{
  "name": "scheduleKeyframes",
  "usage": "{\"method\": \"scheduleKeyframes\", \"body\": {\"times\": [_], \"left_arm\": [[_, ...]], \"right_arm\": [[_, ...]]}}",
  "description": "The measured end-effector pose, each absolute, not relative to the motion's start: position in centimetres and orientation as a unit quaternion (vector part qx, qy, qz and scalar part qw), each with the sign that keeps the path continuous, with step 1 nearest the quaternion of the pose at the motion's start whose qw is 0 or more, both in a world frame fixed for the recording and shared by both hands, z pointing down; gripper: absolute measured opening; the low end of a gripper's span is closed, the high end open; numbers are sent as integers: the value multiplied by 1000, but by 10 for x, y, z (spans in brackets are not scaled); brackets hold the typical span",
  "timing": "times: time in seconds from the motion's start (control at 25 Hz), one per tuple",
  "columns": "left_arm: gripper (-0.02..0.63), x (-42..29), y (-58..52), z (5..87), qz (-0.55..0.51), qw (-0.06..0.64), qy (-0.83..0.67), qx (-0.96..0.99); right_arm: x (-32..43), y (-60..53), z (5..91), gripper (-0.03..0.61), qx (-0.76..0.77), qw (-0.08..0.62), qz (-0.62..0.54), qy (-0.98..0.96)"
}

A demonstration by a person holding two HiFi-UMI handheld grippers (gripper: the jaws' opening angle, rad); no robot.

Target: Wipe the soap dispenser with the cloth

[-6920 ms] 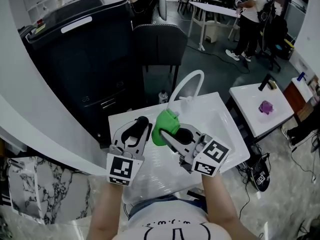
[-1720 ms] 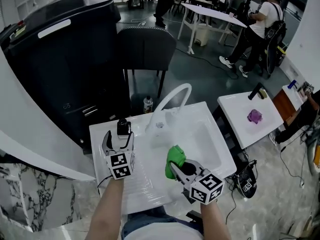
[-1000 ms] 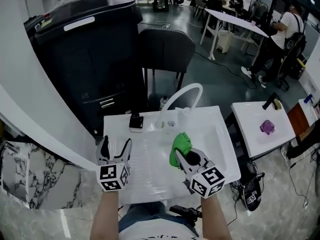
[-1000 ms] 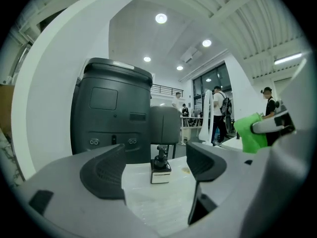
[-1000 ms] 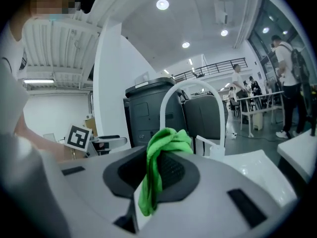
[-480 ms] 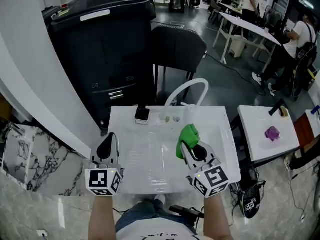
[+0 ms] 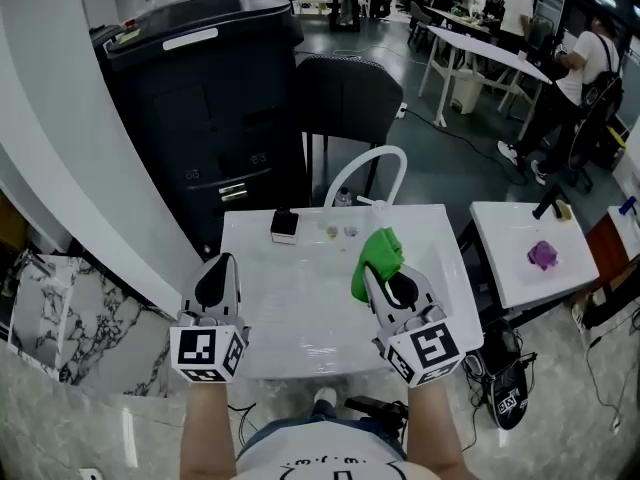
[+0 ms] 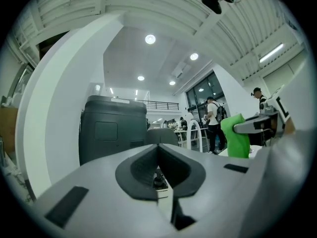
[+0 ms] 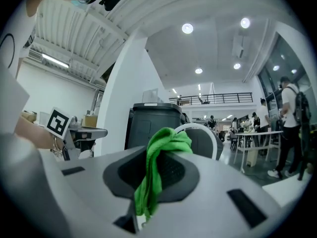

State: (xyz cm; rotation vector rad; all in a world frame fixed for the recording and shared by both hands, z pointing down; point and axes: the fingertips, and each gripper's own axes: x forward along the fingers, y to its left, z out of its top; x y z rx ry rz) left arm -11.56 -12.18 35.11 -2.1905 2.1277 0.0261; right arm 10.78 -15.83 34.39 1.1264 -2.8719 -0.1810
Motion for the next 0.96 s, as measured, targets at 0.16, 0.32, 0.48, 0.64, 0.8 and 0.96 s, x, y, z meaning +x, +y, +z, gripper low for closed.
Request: {"method": "scheduleKeyframes", "body": {"times": [0.16, 0.32, 0.48, 0.64, 0.8, 0.96], "left_arm": [[13, -118, -112, 343, 19, 51, 699, -713], [12, -119, -101, 345, 33, 49, 706, -706], [13, -119, -94, 351, 38, 46, 711, -700], [12, -116, -90, 345, 37, 54, 712, -699], [14, -111, -87, 339, 30, 67, 710, -700], [14, -100, -84, 334, 8, 92, 704, -705]], "right_arm": [[108, -154, 339, 49, 375, 21, -64, -925], [112, -145, 335, 49, 374, 14, -65, -925], [117, -141, 335, 49, 379, 16, -70, -923], [119, -138, 333, 49, 384, 20, -86, -919], [118, -134, 325, 49, 387, 19, -100, -917], [124, -133, 321, 49, 401, 20, -104, -910]]}}
